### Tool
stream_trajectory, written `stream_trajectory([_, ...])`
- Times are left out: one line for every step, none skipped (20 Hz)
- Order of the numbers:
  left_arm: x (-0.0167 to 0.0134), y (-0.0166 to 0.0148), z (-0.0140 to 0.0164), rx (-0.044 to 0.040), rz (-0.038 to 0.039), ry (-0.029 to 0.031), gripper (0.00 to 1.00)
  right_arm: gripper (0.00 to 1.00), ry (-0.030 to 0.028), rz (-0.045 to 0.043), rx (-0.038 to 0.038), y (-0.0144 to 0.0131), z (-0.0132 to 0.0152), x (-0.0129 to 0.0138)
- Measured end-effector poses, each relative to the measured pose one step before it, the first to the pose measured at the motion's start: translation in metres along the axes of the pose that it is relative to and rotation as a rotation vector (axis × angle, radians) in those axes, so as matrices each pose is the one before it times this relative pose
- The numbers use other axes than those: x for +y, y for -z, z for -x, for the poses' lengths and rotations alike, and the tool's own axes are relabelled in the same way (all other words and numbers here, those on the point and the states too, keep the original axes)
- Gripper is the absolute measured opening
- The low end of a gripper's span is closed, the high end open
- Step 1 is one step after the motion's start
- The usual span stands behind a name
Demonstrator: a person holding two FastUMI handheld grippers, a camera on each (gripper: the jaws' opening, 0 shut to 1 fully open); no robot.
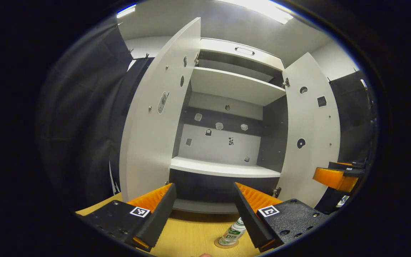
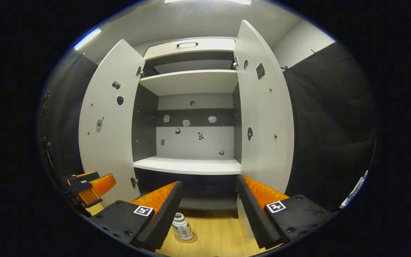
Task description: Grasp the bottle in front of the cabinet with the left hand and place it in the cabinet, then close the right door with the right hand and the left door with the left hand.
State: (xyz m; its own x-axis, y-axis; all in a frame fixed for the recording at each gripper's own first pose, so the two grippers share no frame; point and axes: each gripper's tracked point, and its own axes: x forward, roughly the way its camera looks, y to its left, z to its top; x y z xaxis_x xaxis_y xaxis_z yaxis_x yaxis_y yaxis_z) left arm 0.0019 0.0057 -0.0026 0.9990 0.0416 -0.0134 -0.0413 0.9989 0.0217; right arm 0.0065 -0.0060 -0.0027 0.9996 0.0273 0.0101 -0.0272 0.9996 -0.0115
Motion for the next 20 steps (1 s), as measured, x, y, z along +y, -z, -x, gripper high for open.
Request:
stream_trajectory([0.00143,-0.00115,-0.00043,-0.00234,-0.00304,-0.00375,0.95,0.91,-0.00112,-0.0014,0.00036,0.00089,-0.00031,-0.00046])
stream_trajectory([0.00017,0.00041,-0.00151,0.00331,-0.00137,0.00026,0.95,0.98,0.00185,-0.00062,0.00376,0.00185,-0.00138,-0.00057])
stream_trajectory([-0.00017,0.00061,-0.00102,0.00656,-0.00188,0.00087,0.95,0.98,0.00305,-0.00285,0.00486,0.00122,-0.00001,-0.00019])
stream_trajectory([0.00021,0.00037,-0.00081,0.00409,-0.001,-0.00017,0.95,0.98,-0.00134,-0.0055,0.00266,0.00064,-0.00006,0.00067])
stream_trajectory([-0.00035,-0.00061,-0.00065,-0.00126,0.00106,0.00048,0.95,0.99,-0.00534,-0.00736,-0.00104,-0.00026,0.00004,0.00073])
stream_trajectory([-0.00151,-0.00092,-0.0006,-0.00356,0.00064,0.00091,0.95,0.99,-0.00276,-0.00539,-0.00183,0.00058,0.00024,-0.00028])
stream_trajectory([-0.00125,0.00004,-0.00178,-0.00097,-0.00184,0.00157,0.95,0.99,0.00362,-0.00289,-0.00185,0.00061,0.00055,-0.0026])
stream_trajectory([-0.00163,0.00125,-0.00143,0.00558,-0.00474,0.00339,0.95,0.99,0.00889,-0.00215,0.00277,0.0018,-0.00066,-0.00346])
stream_trajectory([-0.0033,0.00001,-0.00193,0.00577,-0.00524,0.00595,0.95,0.99,0.00447,-0.00455,0.00863,0.00239,0.00027,-0.00263])
stream_trajectory([-0.00445,-0.001,-0.00246,-0.00213,-0.00034,0.01082,0.95,0.99,-0.00047,-0.00887,0.00911,0.00222,0.00103,-0.0016])
stream_trajectory([-0.00655,-0.00157,-0.00401,-0.00739,0.00704,0.01712,0.95,0.99,0.00076,-0.01066,0.00542,0.00234,0.00119,-0.00242])
stream_trajectory([-0.00853,-0.00038,-0.00536,-0.00447,0.0136,0.02185,0.95,0.99,0.00788,-0.00896,0.00322,0.00129,0.00116,-0.00418])
stream_trajectory([-0.0113,0.0025,-0.00582,0.00212,0.01914,0.03095,0.95,0.99,0.01403,-0.00671,0.00397,0.00011,0.00183,-0.00551])
stream_trajectory([-0.01373,0.00729,-0.0067,0.01369,0.02207,0.03998,0.93,0.99,0.01574,-0.00463,0.0033,0.00094,0.00084,-0.00558])
stream_trajectory([-0.01308,0.01276,-0.00669,0.03031,0.01838,0.03835,0.95,0.99,0.01302,-0.00245,0.00222,-0.00053,0.00223,-0.00416])
stream_trajectory([-0.01009,0.01683,-0.00693,0.03402,0.01266,0.03119,0.95,0.99,0.00871,0.00121,0.00406,-0.00066,0.00256,-0.00351])
stream_trajectory([-0.00799,0.01643,-0.00627,0.02598,0.01114,0.01767,0.95,0.99,0.0054,0.00485,0.00003,-0.00133,0.00332,-0.00333])
stream_trajectory([-0.00587,0.01969,-0.00896,0.02432,0.01111,0.01323,0.95,0.99,0.00579,0.00981,-0.00355,-0.00137,0.00288,-0.00379])
stream_trajectory([-0.0047,0.01781,-0.00536,0.02121,0.00421,0.01008,0.95,0.99,0.01036,0.01422,-0.00372,-0.00126,0.00251,-0.0048])
stream_trajectory([-0.00431,0.02185,-0.0045,0.02753,-0.00142,0.0075,0.95,0.99,0.01289,0.01444,-0.00283,-0.00008,0.00316,-0.00471])
